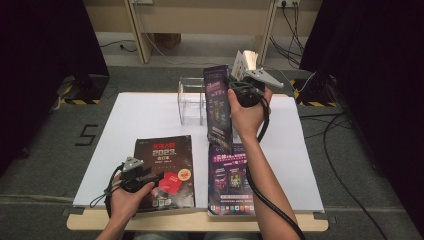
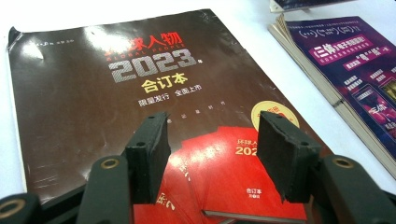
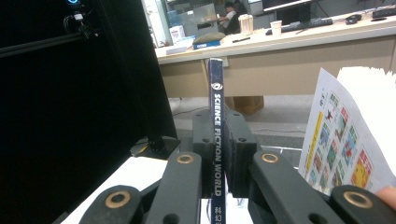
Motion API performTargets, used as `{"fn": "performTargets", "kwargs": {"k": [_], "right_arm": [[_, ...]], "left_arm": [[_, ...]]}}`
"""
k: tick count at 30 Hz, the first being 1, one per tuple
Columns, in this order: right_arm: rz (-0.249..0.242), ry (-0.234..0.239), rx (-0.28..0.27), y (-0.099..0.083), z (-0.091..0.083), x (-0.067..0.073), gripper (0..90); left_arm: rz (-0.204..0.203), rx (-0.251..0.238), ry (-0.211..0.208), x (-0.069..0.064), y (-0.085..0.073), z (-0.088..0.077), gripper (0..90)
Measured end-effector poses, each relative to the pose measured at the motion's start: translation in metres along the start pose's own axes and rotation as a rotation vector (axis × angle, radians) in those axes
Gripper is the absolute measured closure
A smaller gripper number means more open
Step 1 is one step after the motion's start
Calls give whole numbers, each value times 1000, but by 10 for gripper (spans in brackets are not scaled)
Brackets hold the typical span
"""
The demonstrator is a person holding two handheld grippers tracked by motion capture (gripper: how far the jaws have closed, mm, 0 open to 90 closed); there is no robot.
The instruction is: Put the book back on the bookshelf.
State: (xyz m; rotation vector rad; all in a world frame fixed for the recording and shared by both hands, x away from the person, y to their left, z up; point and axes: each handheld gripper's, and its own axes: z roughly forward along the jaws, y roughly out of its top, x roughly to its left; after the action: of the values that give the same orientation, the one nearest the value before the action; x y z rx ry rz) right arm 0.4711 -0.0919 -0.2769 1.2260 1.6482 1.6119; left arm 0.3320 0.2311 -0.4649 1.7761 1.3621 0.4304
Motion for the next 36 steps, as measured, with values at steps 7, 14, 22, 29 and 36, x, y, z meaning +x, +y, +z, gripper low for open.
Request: {"fn": "performTargets", "kwargs": {"k": [7,14,22,29,36], "right_arm": [[-5,-7,-3,2,7,1,850],[0,-7,-7,2,11,1,850],[-5,-5,-22,6,15,1,849],[-10,-8,-33,10,21,1,849],[-8,-9,-41,13,27,1,850]], "left_arm": [[-2,-1,-1,0,0,0,432],[-1,0,-2,0,-1,1,432],[-2,1,-3,0,-1,1,432],[-2,4,-5,0,-2,2,431],[-2,7,-5,0,-2,3,432]]}}
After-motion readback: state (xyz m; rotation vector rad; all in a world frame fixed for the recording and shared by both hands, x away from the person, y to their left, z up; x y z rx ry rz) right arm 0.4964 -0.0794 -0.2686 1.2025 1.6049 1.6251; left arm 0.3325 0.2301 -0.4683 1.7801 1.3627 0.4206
